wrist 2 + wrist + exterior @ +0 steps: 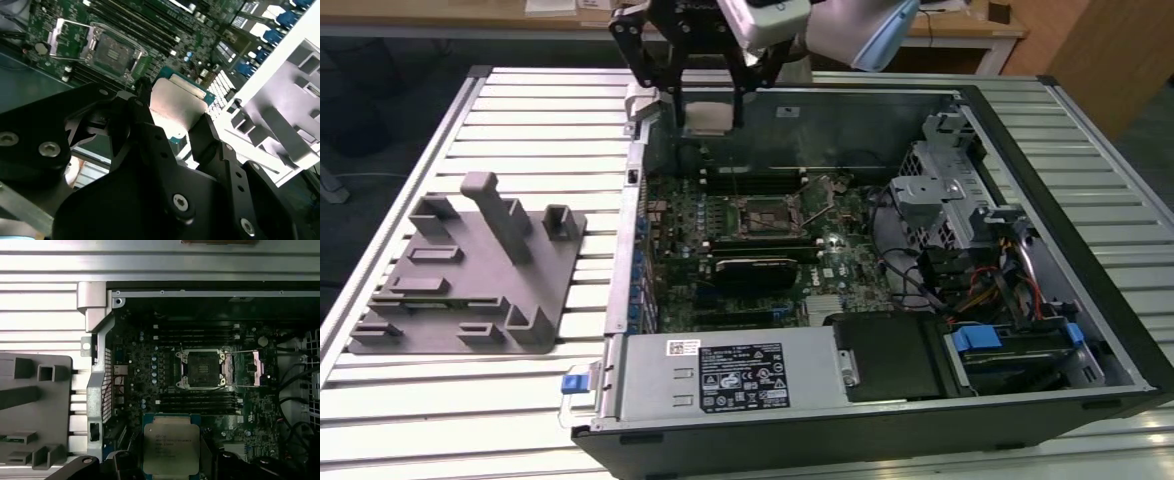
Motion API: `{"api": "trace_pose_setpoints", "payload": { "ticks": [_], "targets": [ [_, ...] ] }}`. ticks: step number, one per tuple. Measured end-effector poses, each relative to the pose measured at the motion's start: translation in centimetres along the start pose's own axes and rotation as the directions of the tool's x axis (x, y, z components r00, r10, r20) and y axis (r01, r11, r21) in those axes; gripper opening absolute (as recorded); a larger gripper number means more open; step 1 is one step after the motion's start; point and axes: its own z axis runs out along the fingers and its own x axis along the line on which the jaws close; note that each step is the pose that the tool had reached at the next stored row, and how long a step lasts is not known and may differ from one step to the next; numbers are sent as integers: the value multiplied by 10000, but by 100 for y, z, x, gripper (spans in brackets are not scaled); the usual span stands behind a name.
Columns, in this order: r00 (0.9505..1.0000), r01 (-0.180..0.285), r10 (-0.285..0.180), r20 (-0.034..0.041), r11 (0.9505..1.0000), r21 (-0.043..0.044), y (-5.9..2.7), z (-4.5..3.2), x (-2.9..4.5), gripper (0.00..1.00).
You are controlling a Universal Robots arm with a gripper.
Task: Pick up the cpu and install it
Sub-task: 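Pick up the cpu and move it towards the insertion slot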
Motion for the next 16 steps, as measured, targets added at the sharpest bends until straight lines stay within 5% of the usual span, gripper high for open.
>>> {"api": "trace_pose_setpoints", "payload": {
  "ticks": [16],
  "targets": [
    [9998,178,-178,-10,9998,-4,86,282,-377,55]
  ]
}}
